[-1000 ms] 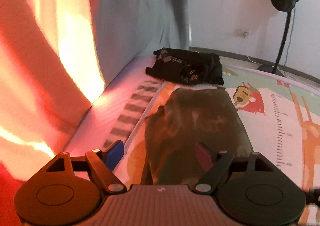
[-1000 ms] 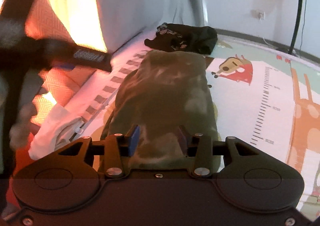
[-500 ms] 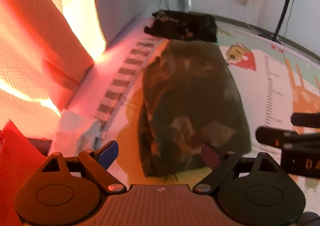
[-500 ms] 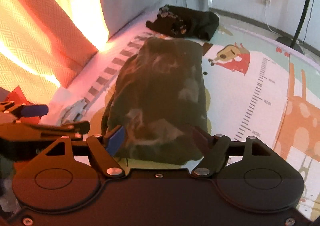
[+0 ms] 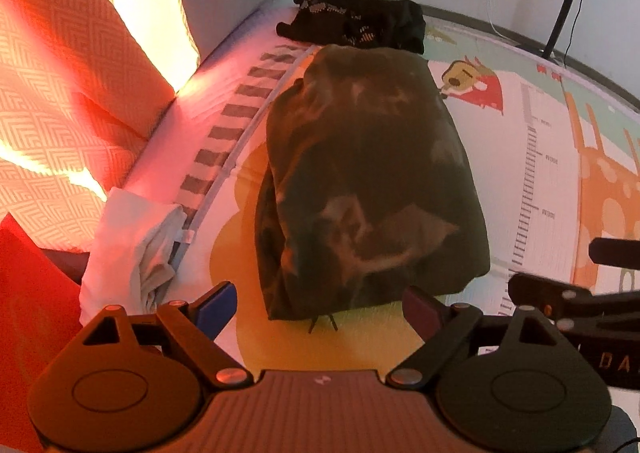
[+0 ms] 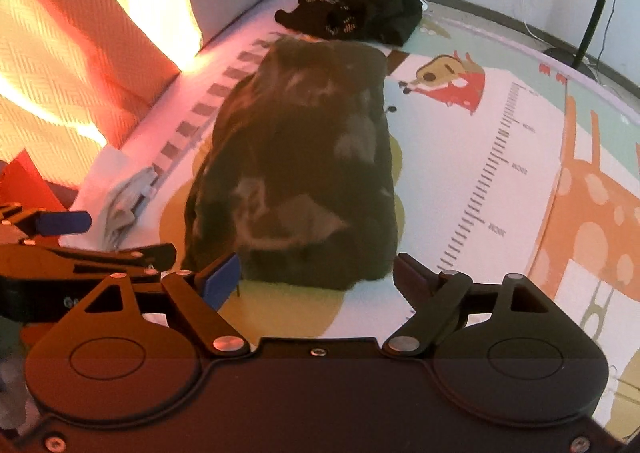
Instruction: Fold clothes
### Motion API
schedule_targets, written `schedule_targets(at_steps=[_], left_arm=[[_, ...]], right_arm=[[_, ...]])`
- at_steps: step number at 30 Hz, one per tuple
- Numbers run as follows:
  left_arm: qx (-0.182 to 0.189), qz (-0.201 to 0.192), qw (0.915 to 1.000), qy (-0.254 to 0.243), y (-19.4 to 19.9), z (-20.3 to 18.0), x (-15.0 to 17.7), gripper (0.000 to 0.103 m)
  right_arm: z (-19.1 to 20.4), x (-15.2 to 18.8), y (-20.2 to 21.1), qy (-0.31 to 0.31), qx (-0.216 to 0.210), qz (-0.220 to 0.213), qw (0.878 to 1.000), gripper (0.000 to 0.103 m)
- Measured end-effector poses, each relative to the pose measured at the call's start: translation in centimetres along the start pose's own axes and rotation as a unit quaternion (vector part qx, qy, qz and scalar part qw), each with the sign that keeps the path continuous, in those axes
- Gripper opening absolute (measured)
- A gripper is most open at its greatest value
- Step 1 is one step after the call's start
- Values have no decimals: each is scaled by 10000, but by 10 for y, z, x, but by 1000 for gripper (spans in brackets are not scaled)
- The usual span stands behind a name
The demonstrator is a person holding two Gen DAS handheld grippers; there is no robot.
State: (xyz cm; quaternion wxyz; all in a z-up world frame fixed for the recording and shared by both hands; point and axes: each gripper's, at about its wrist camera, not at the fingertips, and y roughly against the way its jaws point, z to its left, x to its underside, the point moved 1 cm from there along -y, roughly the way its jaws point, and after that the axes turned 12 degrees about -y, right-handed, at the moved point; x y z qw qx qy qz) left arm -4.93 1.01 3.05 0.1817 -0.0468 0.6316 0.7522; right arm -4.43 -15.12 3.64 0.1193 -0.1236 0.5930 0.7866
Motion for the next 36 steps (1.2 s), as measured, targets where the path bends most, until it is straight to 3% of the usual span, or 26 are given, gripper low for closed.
schedule_targets(at_steps=[5, 16, 36], left_arm=[[94, 187, 9997, 85, -10, -5, 12, 92], [124, 353, 9984, 422, -19, 5, 25, 94], [97, 469, 9981, 395, -31, 1, 18, 95]], right_arm=[[-6, 18, -7, -29, 49, 168, 9998, 87], [0, 27, -14, 153, 203, 201, 9995, 103], [-10, 22, -28, -4, 230, 333, 9992, 103]])
